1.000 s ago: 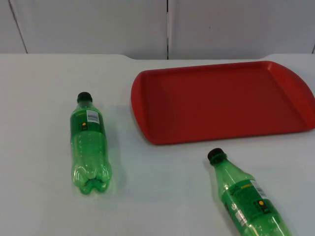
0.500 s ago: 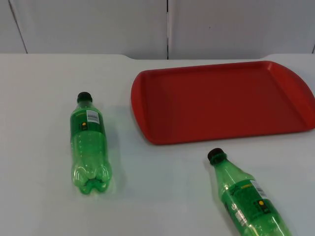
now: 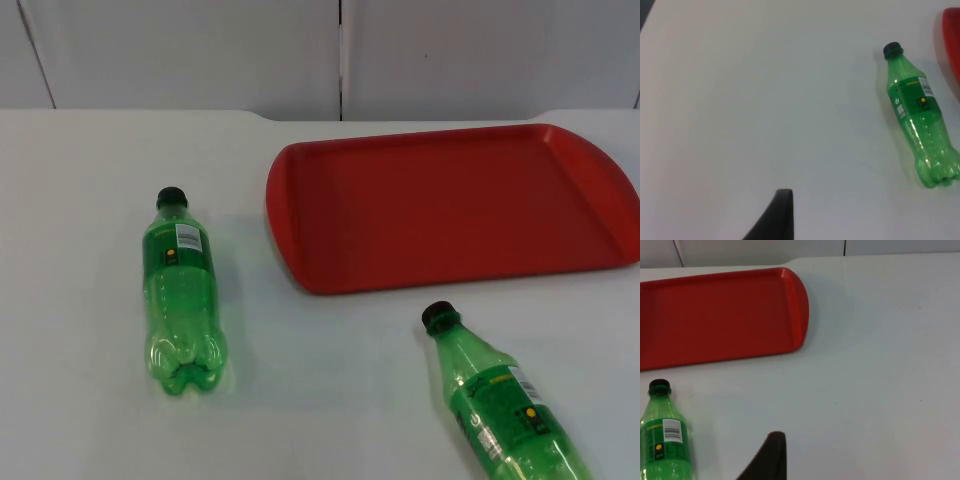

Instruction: Place the bottle upright on the tray.

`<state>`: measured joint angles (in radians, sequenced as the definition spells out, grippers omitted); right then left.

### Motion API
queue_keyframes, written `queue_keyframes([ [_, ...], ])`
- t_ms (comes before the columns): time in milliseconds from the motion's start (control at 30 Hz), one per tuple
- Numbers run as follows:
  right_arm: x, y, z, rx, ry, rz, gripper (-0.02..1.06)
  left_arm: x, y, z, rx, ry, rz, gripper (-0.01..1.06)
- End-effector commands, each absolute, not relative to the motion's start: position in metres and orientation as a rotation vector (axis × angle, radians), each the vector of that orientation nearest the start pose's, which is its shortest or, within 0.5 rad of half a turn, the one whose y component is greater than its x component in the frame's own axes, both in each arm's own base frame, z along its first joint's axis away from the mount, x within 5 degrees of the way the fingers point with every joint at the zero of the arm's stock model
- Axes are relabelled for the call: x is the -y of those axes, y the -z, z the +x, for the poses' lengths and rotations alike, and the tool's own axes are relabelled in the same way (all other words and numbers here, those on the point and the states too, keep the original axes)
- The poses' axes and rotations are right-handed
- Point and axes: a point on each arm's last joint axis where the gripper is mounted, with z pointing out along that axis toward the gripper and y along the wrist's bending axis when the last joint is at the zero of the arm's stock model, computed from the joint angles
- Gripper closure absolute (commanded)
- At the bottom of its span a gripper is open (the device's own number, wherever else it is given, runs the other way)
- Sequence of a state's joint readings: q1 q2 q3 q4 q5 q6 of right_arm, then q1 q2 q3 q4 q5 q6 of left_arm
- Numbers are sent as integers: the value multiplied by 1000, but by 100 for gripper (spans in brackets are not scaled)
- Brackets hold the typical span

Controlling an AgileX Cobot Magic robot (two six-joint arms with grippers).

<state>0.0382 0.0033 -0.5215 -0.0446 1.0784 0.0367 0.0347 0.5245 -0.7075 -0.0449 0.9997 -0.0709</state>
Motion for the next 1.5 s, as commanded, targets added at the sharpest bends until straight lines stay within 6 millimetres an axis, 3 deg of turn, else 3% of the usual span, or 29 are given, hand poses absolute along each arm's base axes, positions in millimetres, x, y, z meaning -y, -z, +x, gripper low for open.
queue_keyframes([
  [0,4,-280,-7,-2045,7,10,0,2,-328,85,-2289,96,-114,0],
  [700,4,-280,-7,-2045,7,10,0,2,-356,147,-2391,94,-34,0],
  [1067,4,-280,-7,-2045,7,10,0,9,-343,189,-2498,200,31,0],
  [1200,4,-280,-7,-2045,7,10,0,12,-331,214,-2559,270,50,0],
  [1467,4,-280,-7,-2045,4,16,0,12,-312,244,-2634,285,36,0],
])
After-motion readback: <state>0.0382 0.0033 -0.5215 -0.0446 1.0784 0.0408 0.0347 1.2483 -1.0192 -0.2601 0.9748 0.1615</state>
